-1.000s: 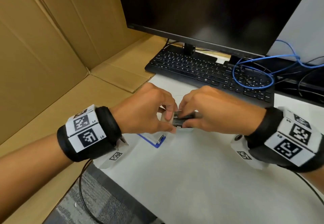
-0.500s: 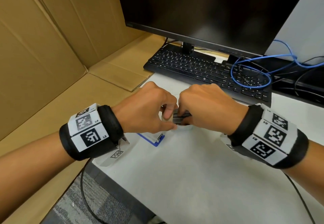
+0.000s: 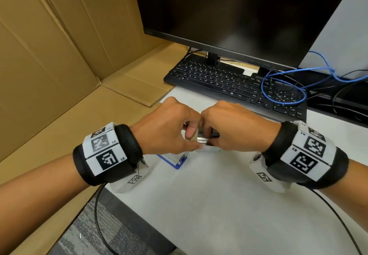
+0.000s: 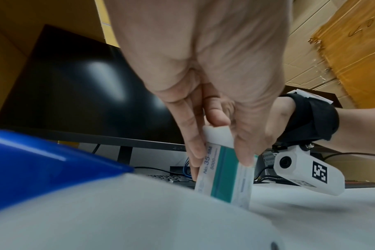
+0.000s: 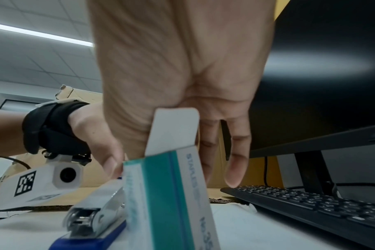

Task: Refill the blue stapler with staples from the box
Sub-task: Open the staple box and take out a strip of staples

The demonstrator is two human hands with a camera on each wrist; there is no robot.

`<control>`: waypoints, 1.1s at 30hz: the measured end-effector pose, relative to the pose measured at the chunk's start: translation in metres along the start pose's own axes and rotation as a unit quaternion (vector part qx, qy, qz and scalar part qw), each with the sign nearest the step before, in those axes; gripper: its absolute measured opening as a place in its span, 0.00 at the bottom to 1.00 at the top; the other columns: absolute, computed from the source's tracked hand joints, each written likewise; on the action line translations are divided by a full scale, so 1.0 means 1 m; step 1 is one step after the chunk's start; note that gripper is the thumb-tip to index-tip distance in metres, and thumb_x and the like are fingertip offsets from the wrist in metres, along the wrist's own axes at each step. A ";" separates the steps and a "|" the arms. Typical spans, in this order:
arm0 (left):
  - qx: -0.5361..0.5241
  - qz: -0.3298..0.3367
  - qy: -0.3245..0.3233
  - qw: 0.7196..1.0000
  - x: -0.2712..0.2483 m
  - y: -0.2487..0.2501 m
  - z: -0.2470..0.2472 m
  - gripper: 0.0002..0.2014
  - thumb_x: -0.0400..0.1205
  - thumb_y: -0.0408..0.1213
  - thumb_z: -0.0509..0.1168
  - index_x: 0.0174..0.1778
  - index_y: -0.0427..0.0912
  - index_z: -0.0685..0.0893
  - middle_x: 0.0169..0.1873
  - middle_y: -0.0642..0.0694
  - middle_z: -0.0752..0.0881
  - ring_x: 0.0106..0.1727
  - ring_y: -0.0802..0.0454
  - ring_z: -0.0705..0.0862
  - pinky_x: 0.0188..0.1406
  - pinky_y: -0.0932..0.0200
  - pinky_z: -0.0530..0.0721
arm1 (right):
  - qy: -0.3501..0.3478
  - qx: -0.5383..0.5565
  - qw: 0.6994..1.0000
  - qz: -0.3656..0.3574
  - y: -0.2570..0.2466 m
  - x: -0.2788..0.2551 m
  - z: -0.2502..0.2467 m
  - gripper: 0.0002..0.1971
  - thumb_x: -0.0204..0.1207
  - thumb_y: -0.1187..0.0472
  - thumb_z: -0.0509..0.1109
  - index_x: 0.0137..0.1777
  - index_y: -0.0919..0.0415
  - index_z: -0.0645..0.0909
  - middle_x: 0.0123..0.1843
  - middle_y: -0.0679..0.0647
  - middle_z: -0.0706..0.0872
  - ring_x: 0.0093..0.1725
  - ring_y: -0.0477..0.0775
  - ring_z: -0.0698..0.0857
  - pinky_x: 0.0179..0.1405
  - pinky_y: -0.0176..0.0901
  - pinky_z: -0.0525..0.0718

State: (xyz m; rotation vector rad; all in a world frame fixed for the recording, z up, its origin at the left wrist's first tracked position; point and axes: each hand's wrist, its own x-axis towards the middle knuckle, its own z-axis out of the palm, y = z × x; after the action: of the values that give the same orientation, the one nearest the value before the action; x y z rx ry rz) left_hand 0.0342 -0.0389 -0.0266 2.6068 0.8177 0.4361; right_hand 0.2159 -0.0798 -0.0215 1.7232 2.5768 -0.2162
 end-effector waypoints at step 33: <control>-0.039 0.061 0.136 0.988 0.019 0.001 -0.001 0.06 0.81 0.37 0.71 0.50 0.48 0.93 0.42 0.51 0.91 0.42 0.56 0.89 0.38 0.62 0.90 | 0.153 0.245 0.957 0.040 0.030 -0.012 -0.011 0.05 0.76 0.55 0.75 0.46 0.53 0.91 0.41 0.44 0.93 0.43 0.41 0.91 0.54 0.46 0.90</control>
State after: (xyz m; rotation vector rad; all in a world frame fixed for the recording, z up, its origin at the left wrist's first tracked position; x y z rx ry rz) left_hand 0.0488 -0.0280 -0.0224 2.5665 0.7093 0.8554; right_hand 0.2488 -0.0775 -0.0119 2.1674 2.8340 -0.6894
